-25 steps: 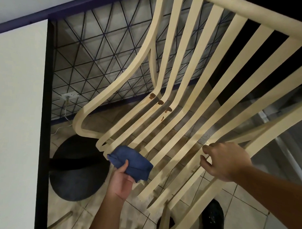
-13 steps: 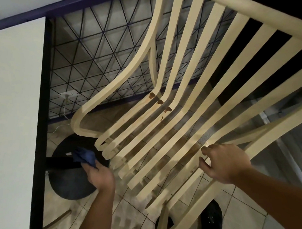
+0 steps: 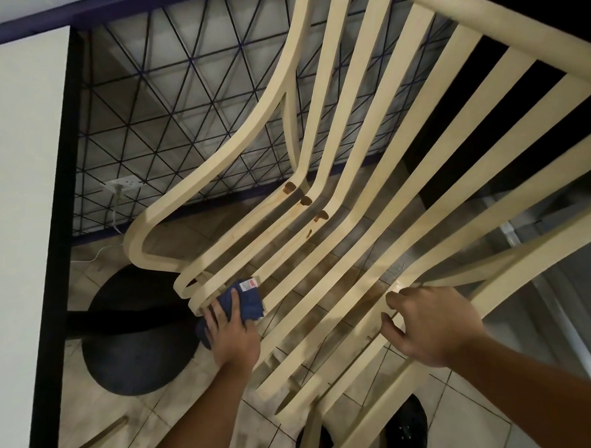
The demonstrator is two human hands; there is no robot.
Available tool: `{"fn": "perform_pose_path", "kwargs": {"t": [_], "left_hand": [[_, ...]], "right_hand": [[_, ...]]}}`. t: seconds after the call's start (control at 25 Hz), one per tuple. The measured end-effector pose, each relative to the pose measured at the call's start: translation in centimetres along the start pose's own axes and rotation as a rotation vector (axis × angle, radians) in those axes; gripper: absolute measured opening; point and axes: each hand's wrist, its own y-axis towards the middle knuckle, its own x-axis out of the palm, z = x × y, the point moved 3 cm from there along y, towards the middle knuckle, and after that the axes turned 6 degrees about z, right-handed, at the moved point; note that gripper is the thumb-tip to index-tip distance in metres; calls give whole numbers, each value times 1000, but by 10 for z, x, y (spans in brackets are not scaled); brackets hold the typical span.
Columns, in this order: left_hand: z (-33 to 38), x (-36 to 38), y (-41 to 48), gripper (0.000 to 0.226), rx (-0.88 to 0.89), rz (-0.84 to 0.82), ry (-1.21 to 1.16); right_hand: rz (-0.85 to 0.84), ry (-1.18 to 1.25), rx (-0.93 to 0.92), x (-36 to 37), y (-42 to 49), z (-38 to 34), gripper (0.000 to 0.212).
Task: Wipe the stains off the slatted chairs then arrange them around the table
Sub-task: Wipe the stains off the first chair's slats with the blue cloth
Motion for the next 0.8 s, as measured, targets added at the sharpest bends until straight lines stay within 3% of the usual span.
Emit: {"fn": "perform_pose_path", "kwargs": {"t": [0.16,0.32,0.6,0.8], "left_hand": [[32,1,10,74,-120,62,-33],[47,-4,12,94,-132,28,58],[-26,-18,8,83,400,-14,206],[-1,-21,39,77,625,-54,281]], "right_hand": [[-19,20,6,0,1,0,65],[-30,45,10,-2,0,0,65],[-74,48,11,-4,2,0,60],[-103,76,3,-11,2,-1,61]]}}
